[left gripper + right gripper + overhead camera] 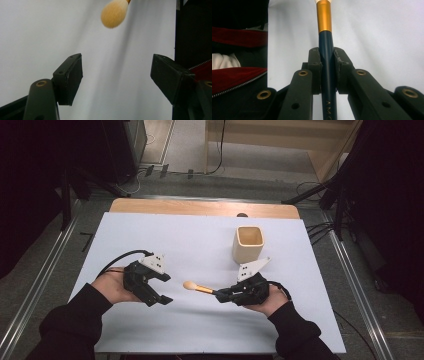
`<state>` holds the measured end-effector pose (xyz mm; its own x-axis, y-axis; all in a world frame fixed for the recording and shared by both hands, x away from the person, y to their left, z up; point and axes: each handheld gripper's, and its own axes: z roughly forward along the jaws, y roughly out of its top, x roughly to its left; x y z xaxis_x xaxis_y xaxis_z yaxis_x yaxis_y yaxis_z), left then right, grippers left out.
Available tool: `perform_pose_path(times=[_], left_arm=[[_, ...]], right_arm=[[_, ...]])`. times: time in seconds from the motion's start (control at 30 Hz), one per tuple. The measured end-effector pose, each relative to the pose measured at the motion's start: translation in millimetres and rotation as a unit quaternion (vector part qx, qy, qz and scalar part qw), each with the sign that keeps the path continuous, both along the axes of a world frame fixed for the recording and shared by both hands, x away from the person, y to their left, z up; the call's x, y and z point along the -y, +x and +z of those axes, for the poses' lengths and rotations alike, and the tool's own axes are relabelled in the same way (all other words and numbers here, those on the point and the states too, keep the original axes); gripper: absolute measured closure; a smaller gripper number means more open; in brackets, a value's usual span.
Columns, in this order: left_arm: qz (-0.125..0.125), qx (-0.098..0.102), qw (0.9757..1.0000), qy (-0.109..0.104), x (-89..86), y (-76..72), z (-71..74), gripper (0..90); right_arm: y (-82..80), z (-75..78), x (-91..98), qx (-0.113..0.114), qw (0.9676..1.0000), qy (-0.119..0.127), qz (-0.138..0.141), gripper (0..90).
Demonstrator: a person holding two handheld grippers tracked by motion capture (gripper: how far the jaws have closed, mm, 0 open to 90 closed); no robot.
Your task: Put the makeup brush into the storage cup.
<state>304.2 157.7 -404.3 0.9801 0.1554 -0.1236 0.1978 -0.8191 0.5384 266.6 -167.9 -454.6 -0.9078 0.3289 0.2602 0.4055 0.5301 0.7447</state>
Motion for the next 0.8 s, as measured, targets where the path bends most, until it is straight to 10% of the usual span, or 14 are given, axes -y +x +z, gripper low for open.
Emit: perform_pose_path(times=[0.8], left_arm=[[0.078, -0.033, 0.9937, -0.074, -17.3, -18.3, -33.5, 27.8]], right_arm=[[-2.7, -0.9, 13.1, -0.006, 0.9995, 0.011, -0.028, 79.0]])
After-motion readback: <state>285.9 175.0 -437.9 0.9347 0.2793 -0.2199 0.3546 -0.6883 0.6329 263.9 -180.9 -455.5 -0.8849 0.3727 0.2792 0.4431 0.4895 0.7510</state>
